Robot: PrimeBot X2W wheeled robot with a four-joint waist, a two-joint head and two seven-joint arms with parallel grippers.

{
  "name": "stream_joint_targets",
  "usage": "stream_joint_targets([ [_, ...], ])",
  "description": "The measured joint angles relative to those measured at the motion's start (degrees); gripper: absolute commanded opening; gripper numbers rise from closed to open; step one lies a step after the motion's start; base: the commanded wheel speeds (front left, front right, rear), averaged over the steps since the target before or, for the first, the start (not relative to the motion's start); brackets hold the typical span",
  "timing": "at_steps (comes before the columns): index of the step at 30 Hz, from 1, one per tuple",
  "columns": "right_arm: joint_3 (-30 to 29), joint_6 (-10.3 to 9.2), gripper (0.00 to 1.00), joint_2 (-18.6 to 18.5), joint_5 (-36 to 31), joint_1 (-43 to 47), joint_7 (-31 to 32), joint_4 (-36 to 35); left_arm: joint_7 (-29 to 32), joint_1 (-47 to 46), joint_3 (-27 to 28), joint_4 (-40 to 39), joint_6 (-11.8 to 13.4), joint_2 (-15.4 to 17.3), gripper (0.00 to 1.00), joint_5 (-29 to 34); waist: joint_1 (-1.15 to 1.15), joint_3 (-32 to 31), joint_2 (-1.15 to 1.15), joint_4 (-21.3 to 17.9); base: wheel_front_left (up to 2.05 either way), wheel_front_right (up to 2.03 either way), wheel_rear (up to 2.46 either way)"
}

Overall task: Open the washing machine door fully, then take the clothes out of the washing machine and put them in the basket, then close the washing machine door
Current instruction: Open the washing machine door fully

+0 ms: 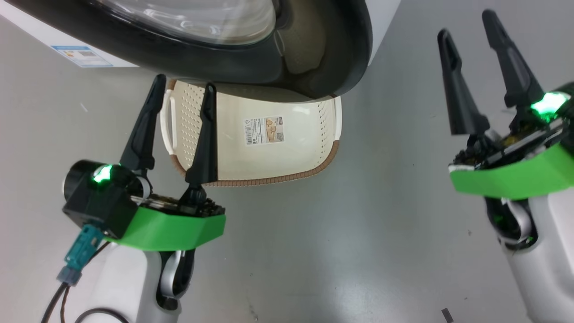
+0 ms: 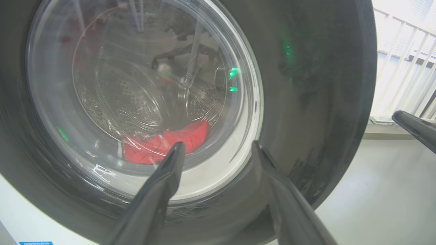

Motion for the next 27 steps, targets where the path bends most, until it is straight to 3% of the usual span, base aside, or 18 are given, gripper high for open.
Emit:
stream_joint_targets([
  [10,-0.8,0.01,1.0,4.0,-10.1,6.9,-0.9,-3.0,0.0,0.2,0.9,-1.4,0.4,0.0,1.0,0.7,0.0,0.6,0.0,-1.1,0.0,0.0,0.0],
  [27,-0.5,0.01,1.0,6.2,-14.0,8.8,-0.9,-5.3,0.0,0.2,1.8,-1.6,0.4,0.0,1.0,1.0,0.0,0.8,0.0,-1.4,0.0,0.0,0.0],
])
